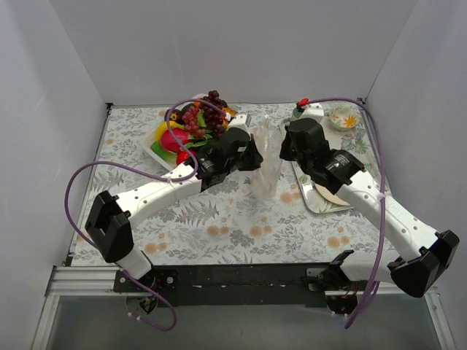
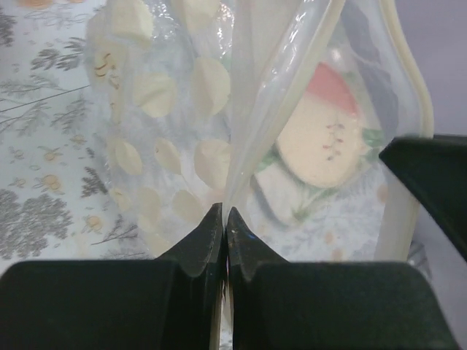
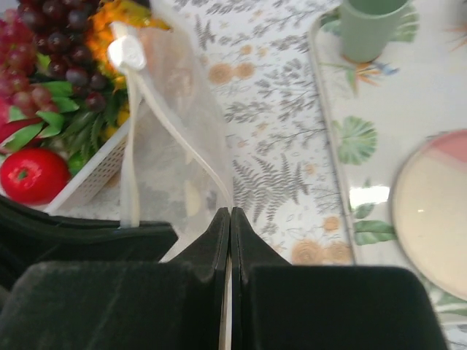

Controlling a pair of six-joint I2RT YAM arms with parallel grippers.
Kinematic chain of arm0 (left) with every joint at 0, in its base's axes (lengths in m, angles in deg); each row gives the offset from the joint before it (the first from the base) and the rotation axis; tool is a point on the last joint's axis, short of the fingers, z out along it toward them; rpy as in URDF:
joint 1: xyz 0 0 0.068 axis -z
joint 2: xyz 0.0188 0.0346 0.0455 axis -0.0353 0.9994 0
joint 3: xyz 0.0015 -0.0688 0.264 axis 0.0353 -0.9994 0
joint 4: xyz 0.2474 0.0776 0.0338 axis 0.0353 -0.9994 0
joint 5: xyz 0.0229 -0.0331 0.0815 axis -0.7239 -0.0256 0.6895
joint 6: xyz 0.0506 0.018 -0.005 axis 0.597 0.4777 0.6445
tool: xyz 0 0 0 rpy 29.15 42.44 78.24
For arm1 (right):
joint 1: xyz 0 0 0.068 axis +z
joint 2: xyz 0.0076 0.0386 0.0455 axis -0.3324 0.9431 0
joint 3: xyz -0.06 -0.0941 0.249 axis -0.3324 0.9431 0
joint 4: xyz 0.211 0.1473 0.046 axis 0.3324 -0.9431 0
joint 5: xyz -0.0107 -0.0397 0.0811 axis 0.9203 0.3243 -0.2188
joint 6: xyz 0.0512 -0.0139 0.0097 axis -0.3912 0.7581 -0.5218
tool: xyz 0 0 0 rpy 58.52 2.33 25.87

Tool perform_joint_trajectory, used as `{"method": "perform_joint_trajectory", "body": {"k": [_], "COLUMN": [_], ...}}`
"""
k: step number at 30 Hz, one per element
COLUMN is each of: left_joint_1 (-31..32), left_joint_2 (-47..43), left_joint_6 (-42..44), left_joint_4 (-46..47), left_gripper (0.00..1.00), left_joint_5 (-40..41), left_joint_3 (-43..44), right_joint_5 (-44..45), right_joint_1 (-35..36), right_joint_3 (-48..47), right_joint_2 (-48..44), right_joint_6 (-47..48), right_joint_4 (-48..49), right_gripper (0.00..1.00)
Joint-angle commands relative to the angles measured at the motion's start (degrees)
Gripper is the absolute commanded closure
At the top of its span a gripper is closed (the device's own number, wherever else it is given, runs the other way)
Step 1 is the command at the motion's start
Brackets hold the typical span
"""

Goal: Place the food in the zip-top bag and seal the zipper
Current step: Open the zipper of the food storage bag, then pick up the fake fruit from the bin.

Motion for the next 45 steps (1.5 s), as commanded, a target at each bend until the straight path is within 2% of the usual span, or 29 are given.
{"method": "perform_joint_trajectory", "body": {"k": [1, 3, 5, 9, 11, 15, 23, 29, 33, 37, 43, 45], "left_joint_1": [0.1, 0.1, 0.1, -0.4, -0.8, -1.3, -1.9, -1.9, -1.9, -1.9, -1.9, -2.1], "left_joint_2": [-1.5, -1.3, -0.2, 0.6, 1.0, 0.5, -1.2, -3.1, -4.9, -7.8, -12.4, -14.2], "left_joint_6": [-1.0, -2.6, -4.5, -5.1, -5.8, -6.9, -7.9, -4.0, -3.2, -3.1, -4.1, -4.1], "left_joint_4": [9.8, 16.0, 17.2, 16.5, 14.4, 10.9, 6.4, 8.9, 9.5, 8.5, 5.1, 3.2], "left_gripper": [1.00, 1.00, 1.00, 1.00, 1.00, 1.00, 1.00, 0.99, 0.73, 0.60, 0.50, 0.44], "left_joint_5": [-10.0, -14.6, -15.6, -9.4, -4.8, 0.4, 5.6, 1.5, -2.1, -2.5, -0.5, 0.6], "left_joint_3": [-2.6, -5.0, -7.5, -12.6, -14.3, -20.0, -25.5, -23.4, -20.6, -19.0, -18.1, -17.9], "right_joint_5": [10.0, 9.4, 8.7, 3.5, 0.8, 0.9, -0.1, -4.1, -5.1, -5.8, -6.8, -7.3], "right_joint_1": [-1.0, -0.1, 2.6, 5.8, 6.5, 6.4, 3.0, 3.0, 3.0, 3.0, 3.0, 2.9], "right_joint_3": [-7.9, -12.3, -12.5, -4.3, -0.3, 4.4, 8.3, 7.5, 7.1, 7.9, 7.5, 7.5], "right_joint_2": [-3.2, -0.6, 0.9, 5.3, 6.4, 9.8, 6.9, 5.4, 6.7, 6.6, 7.6, 8.2], "right_joint_6": [6.2, 6.2, 5.6, 2.5, 0.9, -0.4, -0.8, -1.0, -1.3, -1.8, -2.0, -2.4], "right_joint_4": [-5.4, -9.8, -9.9, -5.1, 0.3, 3.5, 7.2, 9.1, 9.1, 10.5, 11.7, 12.1], "right_gripper": [0.99, 0.99, 0.99, 0.99, 0.99, 0.99, 0.99, 0.99, 0.99, 0.99, 0.99, 0.99]}}
